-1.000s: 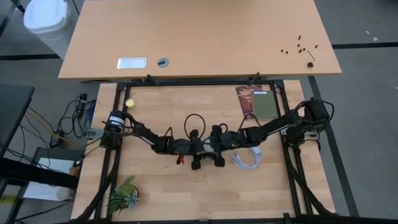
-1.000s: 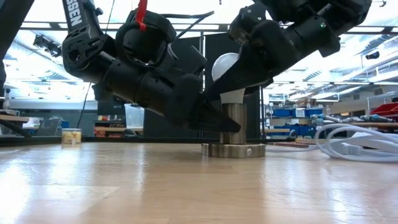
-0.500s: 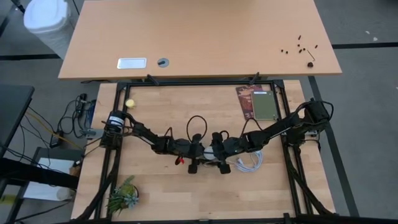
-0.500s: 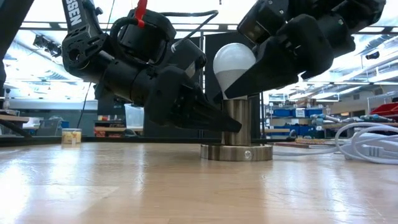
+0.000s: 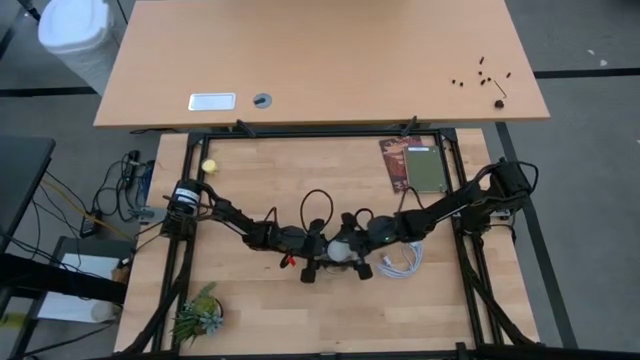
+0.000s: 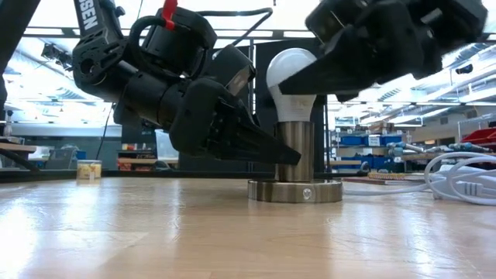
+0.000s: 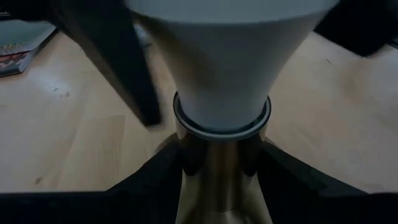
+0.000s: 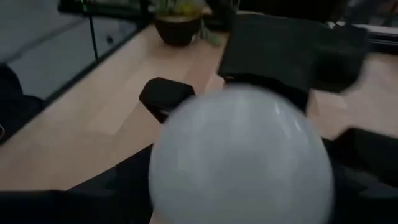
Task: Screw lightbulb
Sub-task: Insert the light bulb into the lamp
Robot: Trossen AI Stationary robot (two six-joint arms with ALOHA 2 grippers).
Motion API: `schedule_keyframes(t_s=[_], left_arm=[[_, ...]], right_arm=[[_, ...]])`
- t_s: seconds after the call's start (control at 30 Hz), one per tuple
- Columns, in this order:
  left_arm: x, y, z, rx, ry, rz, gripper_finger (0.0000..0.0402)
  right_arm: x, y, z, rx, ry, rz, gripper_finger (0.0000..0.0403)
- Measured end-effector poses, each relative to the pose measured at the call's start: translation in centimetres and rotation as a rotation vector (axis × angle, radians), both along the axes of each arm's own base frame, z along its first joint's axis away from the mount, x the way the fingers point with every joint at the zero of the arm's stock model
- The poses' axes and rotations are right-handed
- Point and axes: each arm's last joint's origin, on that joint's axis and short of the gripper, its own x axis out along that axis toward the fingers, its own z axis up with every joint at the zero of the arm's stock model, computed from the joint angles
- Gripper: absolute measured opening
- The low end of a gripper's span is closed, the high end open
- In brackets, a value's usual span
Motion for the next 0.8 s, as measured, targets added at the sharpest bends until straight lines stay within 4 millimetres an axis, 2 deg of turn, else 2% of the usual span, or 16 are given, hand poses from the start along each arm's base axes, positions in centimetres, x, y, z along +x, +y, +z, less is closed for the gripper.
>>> schedule_keyframes(t_s=[0.23,0.4,0.57,0.8], left_arm=[[0.0,0.0,0.0,0.002,-0.006,0.002,0.0184],[0.0,0.0,0.1,0.004,-0.013,0.001,0.0184],[0.0,0.0,0.1,0.005,-0.022,0.0,0.0184],[0.1,0.0,0.2,0.004,-0.029,0.001,0.0184]], right_arm=[[-2.3,-0.4,-1.4,0.046,-0.094,-0.021,0.0309],[-2.3,-0.3,-1.7,0.038,-0.086,-0.017,0.0309],[-2.1,-0.3,-1.1,0.01,-0.163,-0.007,0.0309],[-2.0,-0.5,-1.0,0.003,-0.166,-0.005,0.0309]])
